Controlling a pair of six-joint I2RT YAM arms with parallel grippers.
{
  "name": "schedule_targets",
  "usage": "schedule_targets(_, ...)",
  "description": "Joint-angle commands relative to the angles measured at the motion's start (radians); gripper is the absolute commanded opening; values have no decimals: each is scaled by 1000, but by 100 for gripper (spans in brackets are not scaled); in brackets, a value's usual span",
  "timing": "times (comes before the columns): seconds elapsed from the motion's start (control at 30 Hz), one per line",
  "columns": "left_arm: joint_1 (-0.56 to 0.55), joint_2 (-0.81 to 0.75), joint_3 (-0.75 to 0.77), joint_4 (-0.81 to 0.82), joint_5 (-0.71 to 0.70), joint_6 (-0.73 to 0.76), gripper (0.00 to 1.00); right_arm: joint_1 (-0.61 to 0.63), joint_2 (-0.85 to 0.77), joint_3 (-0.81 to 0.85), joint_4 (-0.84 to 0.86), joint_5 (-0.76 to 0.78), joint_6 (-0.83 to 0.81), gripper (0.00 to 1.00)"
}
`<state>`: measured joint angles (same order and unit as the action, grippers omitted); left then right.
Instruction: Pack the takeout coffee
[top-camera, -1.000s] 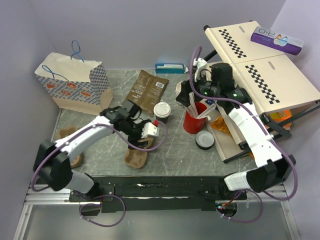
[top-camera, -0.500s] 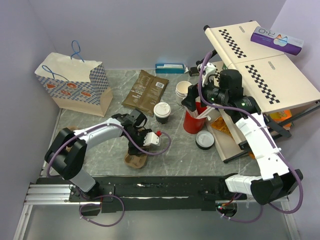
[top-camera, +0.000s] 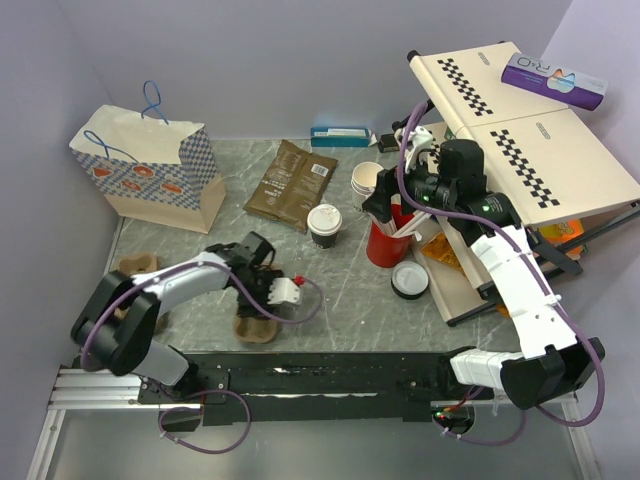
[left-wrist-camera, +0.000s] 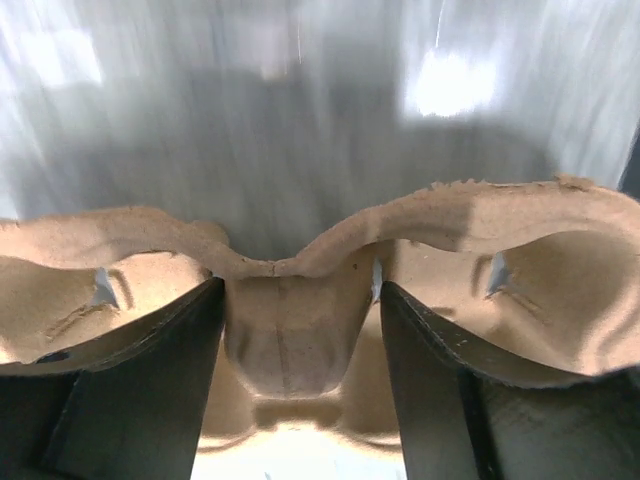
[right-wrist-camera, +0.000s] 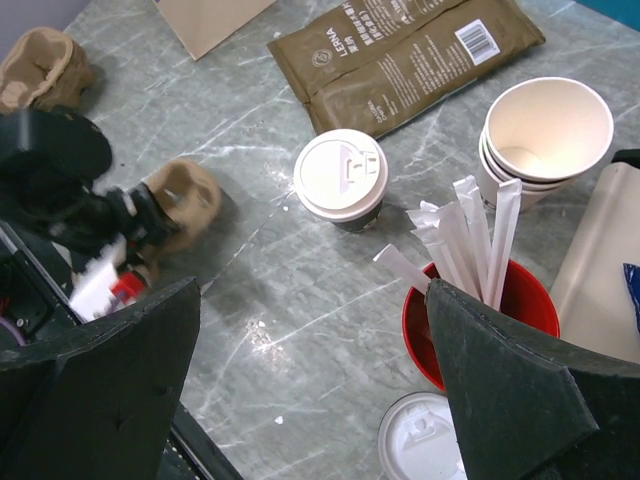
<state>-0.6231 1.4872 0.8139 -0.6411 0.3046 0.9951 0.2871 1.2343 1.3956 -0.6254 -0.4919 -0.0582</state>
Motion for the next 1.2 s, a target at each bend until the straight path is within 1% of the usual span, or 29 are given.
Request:
schedule_targets(0.0, 130, -102, -79, -100, -105, 128, 67, -8, 1, -21, 44, -19, 26, 99)
schedule_targets(0.03, 201, -131, -84, -114, -110, 148, 67, -6, 2, -24, 46, -25, 29, 99)
schedule_targets(0.07, 235, -145, -85, -129, -119, 189, 67, -8, 4, -29, 49, -28, 34, 99)
schedule_targets(0.1, 306, -159, -84, -159, -125, 210, 67, -8, 5, -29, 49, -31, 37, 99)
schedule_targets(0.2, 419, -199, -87, -196, -162, 318, 67, -9, 16, -29, 49, -39, 44, 99)
schedule_targets(0.23, 494, -206, -87, -201, -174, 345, 67, -9, 22, -29, 52, -42, 47, 99)
schedule_targets(0.27, 532, -203, -87, -207, -183, 402, 67, -8, 24, -27, 52, -43, 50, 99)
schedule_targets(0.3, 571, -200, -82, -212, -199, 425, 67, -8, 28, -27, 52, -46, 54, 99)
schedule_targets(0.33, 636, -182, -78, -222, -203, 445, 66, -8, 36, -26, 55, -50, 55, 99)
schedule_targets(0.4, 706, -162, -56, -233, -208, 493, 66, -8, 40, -21, 55, -56, 55, 99)
schedule_targets(0.43, 759, -145, -47, -236, -206, 505, 66, -8, 44, -18, 53, -56, 55, 99)
schedule_targets(0.5, 811, -136, -10, -250, -174, 524, 67, -8, 48, -12, 52, -59, 55, 99)
schedule_targets(0.57, 826, -142, 33, -302, -136, 516, 70, -8, 48, -9, 49, -57, 55, 99)
schedule_targets(0.6, 824, -154, 92, -328, -104, 511, 71, -9, 50, -9, 49, -57, 55, 99)
schedule_targets(0.63, 823, -162, 129, -363, -31, 507, 73, -8, 48, -9, 49, -56, 55, 99)
schedule_targets(0.67, 823, -169, 174, -421, 25, 484, 74, -9, 48, -15, 49, -54, 55, 99)
schedule_targets(0.7, 818, -176, 262, -449, 69, 464, 75, -8, 47, -17, 50, -54, 55, 99)
schedule_targets(0.73, 800, -177, 307, -469, 132, 415, 75, -6, 47, -20, 52, -56, 55, 99)
schedule_targets(0.77, 787, -174, 394, -500, 152, 387, 76, -8, 48, -24, 53, -57, 55, 99)
schedule_targets(0.83, 767, -159, 473, -517, 210, 311, 77, -6, 51, -24, 61, -60, 55, 99)
schedule_targets(0.87, 769, -151, 541, -517, 223, 277, 77, -6, 53, -21, 62, -62, 55, 99)
schedule_targets(0.9, 767, -134, 571, -476, 229, 228, 77, -8, 62, -20, 65, -62, 55, 99)
schedule_targets(0.93, 767, -127, 597, -427, 223, 83, 78, -8, 65, -12, 69, -66, 58, 99)
schedule_targets(0.97, 770, -117, 643, -386, 200, 18, 79, -8, 71, -7, 69, -68, 81, 99)
schedule_targets(1.0, 781, -96, 663, -289, 188, -42, 79, -8, 80, -3, 72, -71, 81, 99)
schedule_targets(1.03, 784, -85, 682, -244, 174, -176, 80, -8, 85, 6, 72, -71, 81, 99)
schedule_targets(1.1, 787, -35, 767, -181, 148, -295, 80, -8, 100, 16, 72, -76, 83, 99)
schedule_targets(1.13, 787, -16, 803, -140, 148, -403, 80, -8, 102, 23, 67, -77, 83, 99)
schedule_targets(1.17, 789, 2, 862, -112, 145, -462, 81, -8, 106, 26, 66, -82, 81, 99)
